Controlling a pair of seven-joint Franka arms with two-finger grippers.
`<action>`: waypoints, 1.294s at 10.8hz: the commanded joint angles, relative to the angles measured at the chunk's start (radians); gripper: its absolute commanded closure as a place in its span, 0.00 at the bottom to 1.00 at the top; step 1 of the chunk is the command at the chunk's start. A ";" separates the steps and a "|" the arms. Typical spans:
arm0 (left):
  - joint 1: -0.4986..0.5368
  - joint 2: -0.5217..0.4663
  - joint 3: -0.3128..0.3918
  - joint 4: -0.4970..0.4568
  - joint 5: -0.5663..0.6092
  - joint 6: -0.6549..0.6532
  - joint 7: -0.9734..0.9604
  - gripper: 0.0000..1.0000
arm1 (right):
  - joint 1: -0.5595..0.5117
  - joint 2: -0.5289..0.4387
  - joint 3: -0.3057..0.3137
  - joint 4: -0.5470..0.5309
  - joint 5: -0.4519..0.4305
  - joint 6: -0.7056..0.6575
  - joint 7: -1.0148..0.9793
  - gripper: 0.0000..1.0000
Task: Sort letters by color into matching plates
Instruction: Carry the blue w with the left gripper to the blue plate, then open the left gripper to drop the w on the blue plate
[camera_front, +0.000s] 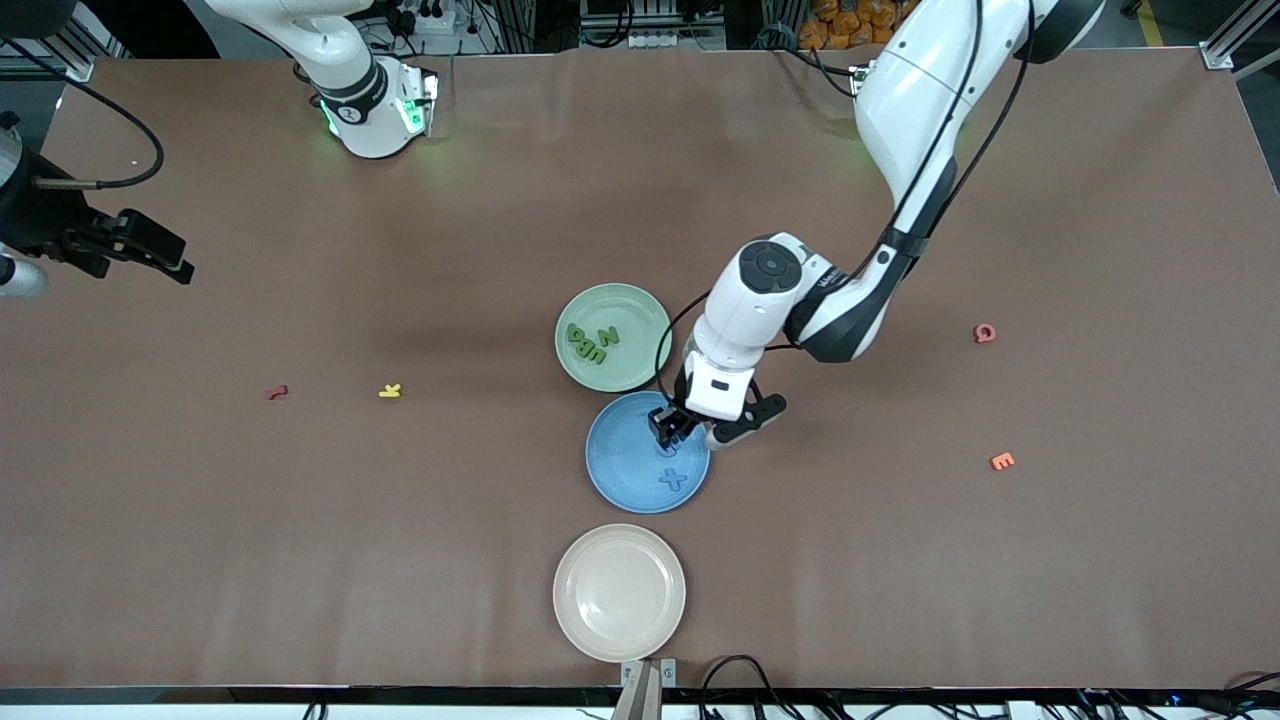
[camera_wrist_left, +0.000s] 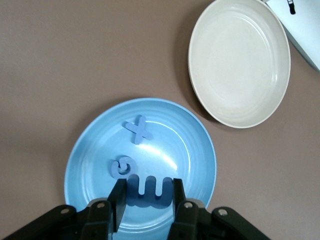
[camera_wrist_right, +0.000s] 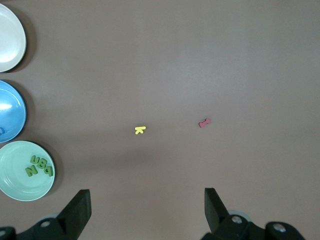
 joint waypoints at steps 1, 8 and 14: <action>-0.040 0.023 0.042 0.049 0.017 0.032 -0.066 1.00 | -0.011 -0.004 0.005 -0.004 0.014 0.005 -0.013 0.00; -0.059 -0.007 0.126 0.059 0.033 0.004 -0.092 0.00 | -0.011 -0.004 0.005 -0.004 0.014 0.011 -0.013 0.00; 0.044 -0.079 0.139 0.059 0.059 -0.285 0.168 0.00 | -0.013 -0.004 0.005 -0.004 0.015 0.016 -0.013 0.00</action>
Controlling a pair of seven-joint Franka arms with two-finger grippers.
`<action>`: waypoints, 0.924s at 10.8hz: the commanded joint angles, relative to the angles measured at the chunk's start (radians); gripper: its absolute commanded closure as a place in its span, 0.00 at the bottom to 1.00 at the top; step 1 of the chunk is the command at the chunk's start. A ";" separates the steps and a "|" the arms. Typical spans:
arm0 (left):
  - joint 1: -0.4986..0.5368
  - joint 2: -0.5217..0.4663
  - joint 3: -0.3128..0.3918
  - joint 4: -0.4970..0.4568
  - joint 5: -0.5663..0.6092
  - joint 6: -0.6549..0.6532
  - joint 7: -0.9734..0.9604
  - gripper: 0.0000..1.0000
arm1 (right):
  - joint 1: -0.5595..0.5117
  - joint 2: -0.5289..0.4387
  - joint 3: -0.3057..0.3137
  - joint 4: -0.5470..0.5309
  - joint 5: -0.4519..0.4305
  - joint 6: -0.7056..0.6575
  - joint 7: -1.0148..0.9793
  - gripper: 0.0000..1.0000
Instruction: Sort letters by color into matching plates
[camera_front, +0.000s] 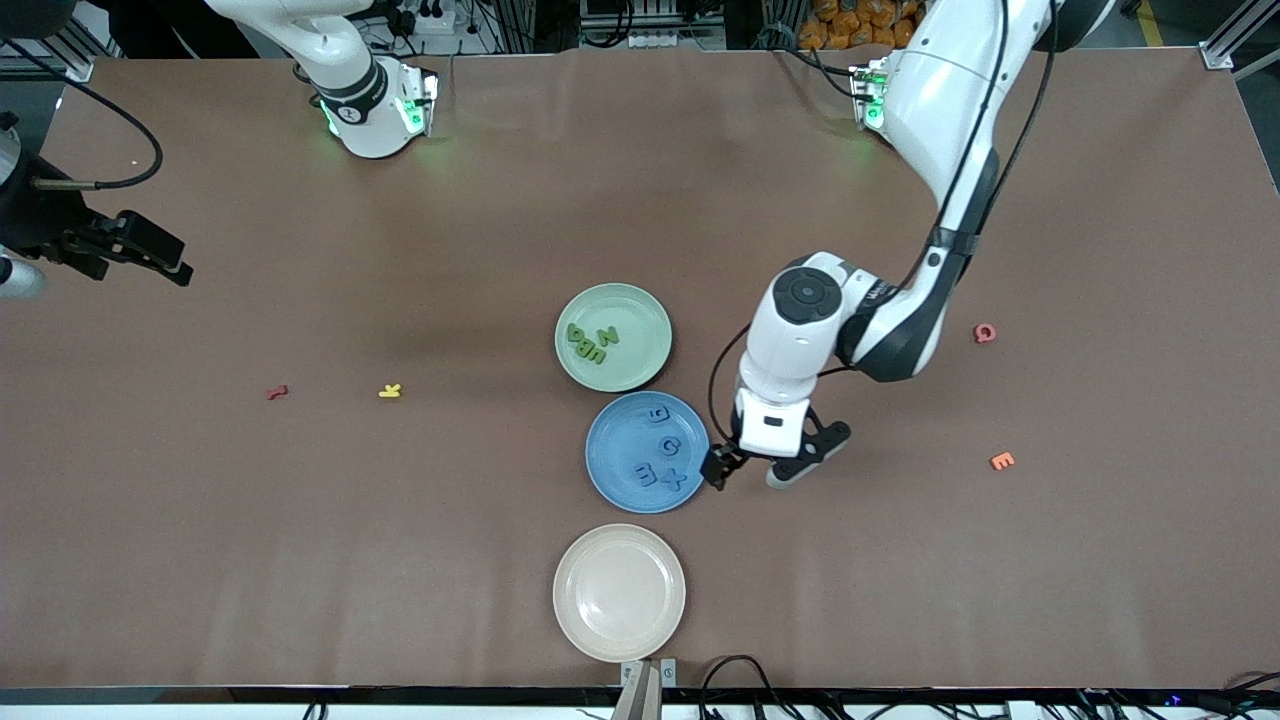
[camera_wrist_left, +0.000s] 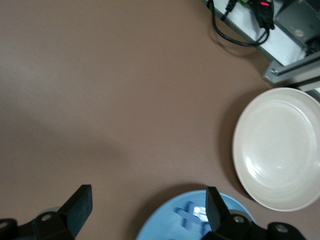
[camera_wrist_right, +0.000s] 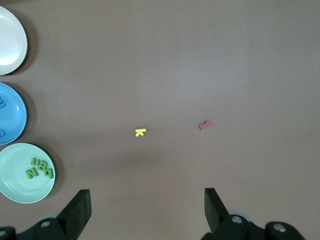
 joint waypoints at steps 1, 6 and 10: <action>0.067 -0.073 -0.006 -0.011 0.014 -0.169 0.189 0.00 | -0.012 -0.002 0.005 -0.004 0.015 0.006 -0.013 0.00; 0.205 -0.219 -0.014 -0.003 -0.085 -0.491 0.591 0.00 | -0.014 -0.002 0.005 -0.004 0.015 0.012 -0.013 0.00; 0.313 -0.309 -0.014 -0.010 -0.142 -0.641 0.799 0.00 | -0.012 -0.002 0.005 -0.004 0.017 0.016 -0.013 0.00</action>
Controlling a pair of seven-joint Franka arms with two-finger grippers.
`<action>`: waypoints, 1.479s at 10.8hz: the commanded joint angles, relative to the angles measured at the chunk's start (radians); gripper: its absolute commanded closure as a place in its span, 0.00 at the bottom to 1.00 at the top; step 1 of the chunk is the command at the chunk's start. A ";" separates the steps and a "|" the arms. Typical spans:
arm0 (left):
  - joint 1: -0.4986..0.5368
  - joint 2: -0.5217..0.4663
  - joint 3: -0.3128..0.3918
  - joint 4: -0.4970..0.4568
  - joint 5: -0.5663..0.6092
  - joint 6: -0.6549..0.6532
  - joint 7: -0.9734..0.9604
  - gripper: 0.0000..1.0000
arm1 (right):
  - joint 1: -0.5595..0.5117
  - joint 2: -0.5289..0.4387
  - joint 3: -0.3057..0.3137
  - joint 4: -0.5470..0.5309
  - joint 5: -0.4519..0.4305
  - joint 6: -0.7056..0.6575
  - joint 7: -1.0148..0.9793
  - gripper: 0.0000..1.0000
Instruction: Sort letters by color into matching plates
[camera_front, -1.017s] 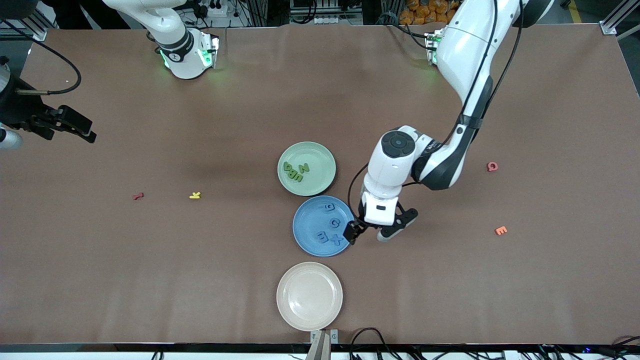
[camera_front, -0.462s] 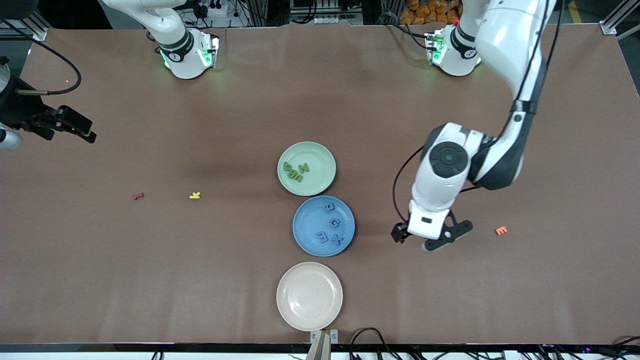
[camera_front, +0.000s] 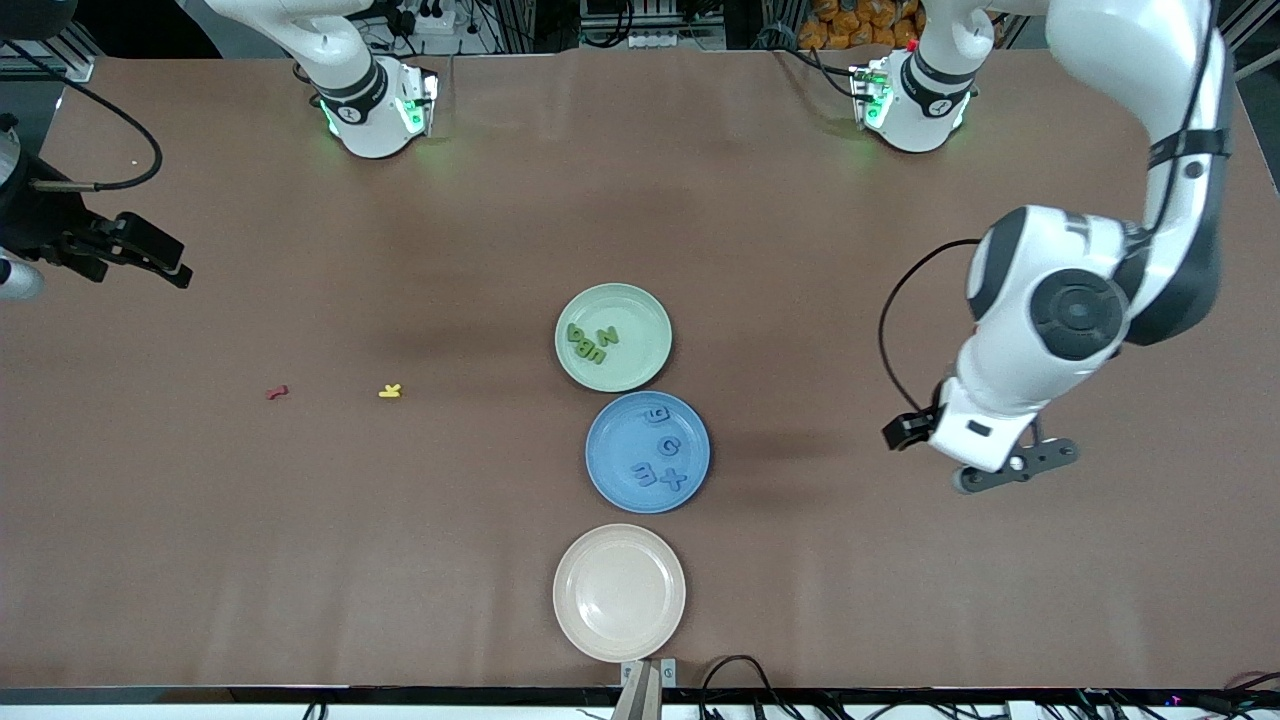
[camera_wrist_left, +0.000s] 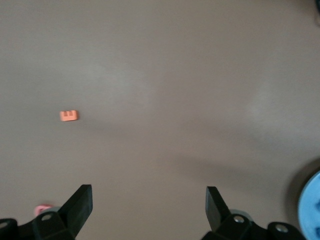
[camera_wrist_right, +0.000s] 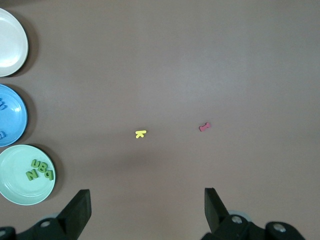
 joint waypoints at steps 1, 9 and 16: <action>0.071 -0.076 -0.010 -0.027 -0.052 -0.082 0.119 0.00 | -0.012 -0.003 0.005 -0.004 0.017 0.007 -0.013 0.00; 0.161 -0.282 0.006 -0.142 -0.131 -0.143 0.293 0.00 | -0.009 -0.005 0.007 -0.004 0.023 0.004 -0.013 0.00; 0.151 -0.496 0.032 -0.279 -0.128 -0.212 0.403 0.00 | -0.001 -0.014 0.016 -0.002 0.023 -0.005 -0.014 0.00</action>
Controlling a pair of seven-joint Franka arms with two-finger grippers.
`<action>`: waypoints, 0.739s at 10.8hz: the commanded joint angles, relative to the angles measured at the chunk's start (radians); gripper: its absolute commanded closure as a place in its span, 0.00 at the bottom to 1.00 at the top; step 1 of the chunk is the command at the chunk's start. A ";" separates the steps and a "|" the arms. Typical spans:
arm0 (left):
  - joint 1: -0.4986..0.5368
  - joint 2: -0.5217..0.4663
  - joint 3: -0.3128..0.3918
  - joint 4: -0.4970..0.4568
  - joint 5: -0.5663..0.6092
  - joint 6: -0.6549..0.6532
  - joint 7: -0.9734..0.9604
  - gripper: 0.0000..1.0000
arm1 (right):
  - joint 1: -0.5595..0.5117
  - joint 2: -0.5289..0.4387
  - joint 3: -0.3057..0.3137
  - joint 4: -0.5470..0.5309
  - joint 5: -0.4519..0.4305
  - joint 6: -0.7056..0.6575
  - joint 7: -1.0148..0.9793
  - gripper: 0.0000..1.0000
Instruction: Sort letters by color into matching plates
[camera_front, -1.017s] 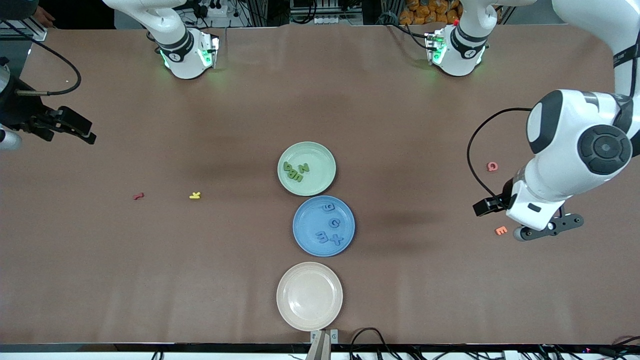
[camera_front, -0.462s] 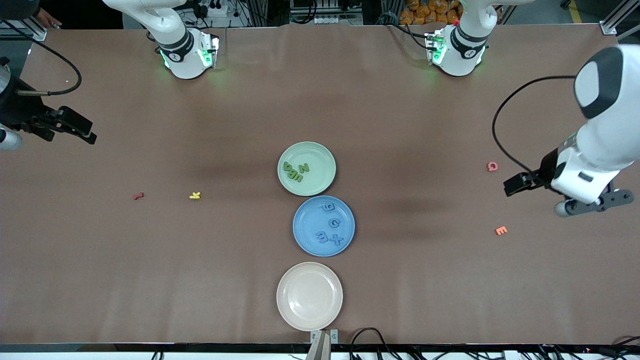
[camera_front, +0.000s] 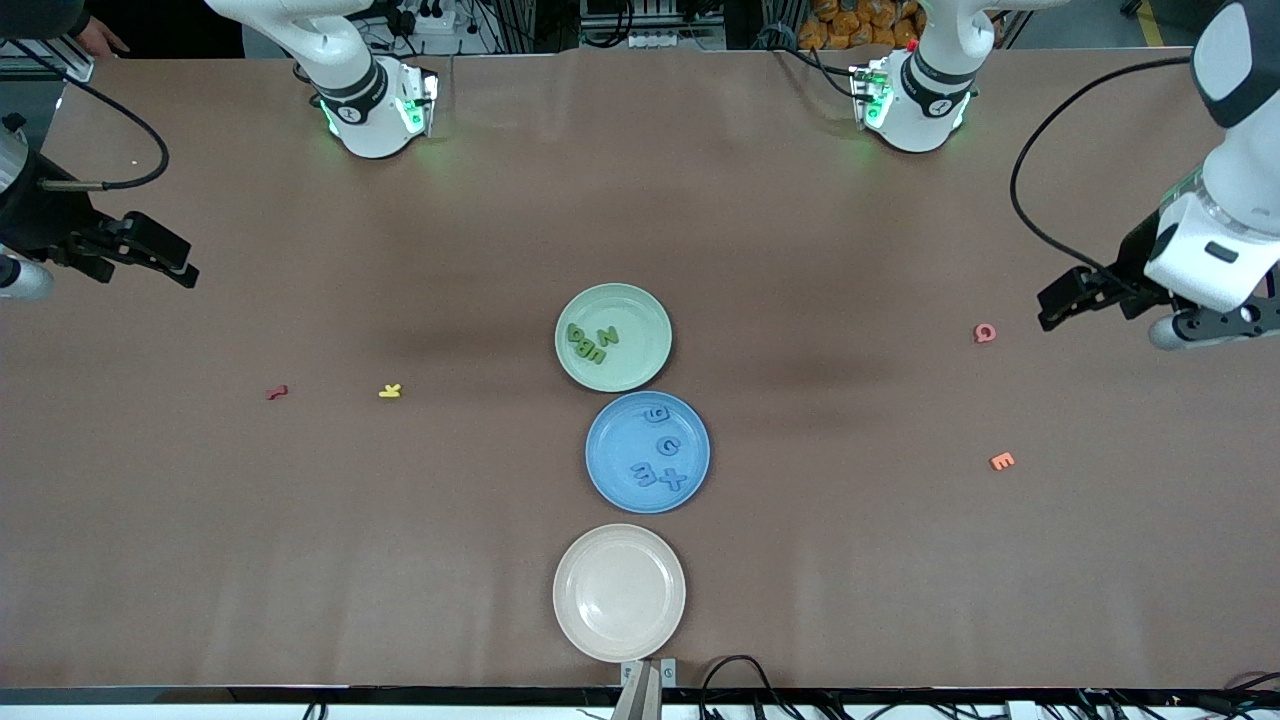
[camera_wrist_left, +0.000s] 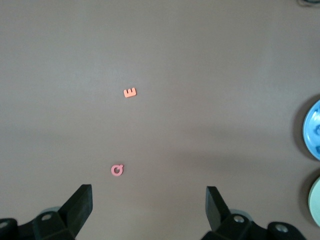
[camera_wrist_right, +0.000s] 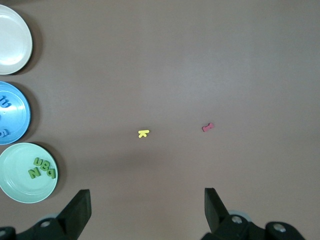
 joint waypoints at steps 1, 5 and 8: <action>-0.009 -0.090 0.011 -0.101 -0.015 -0.029 0.117 0.00 | 0.002 -0.016 0.007 -0.001 0.019 -0.009 -0.013 0.00; -0.012 -0.115 0.015 -0.100 0.023 -0.027 0.173 0.00 | 0.020 -0.017 0.009 -0.001 0.019 -0.022 -0.013 0.00; -0.014 -0.115 0.013 -0.045 0.029 -0.027 0.196 0.00 | 0.020 -0.017 0.007 0.002 0.017 -0.019 -0.013 0.00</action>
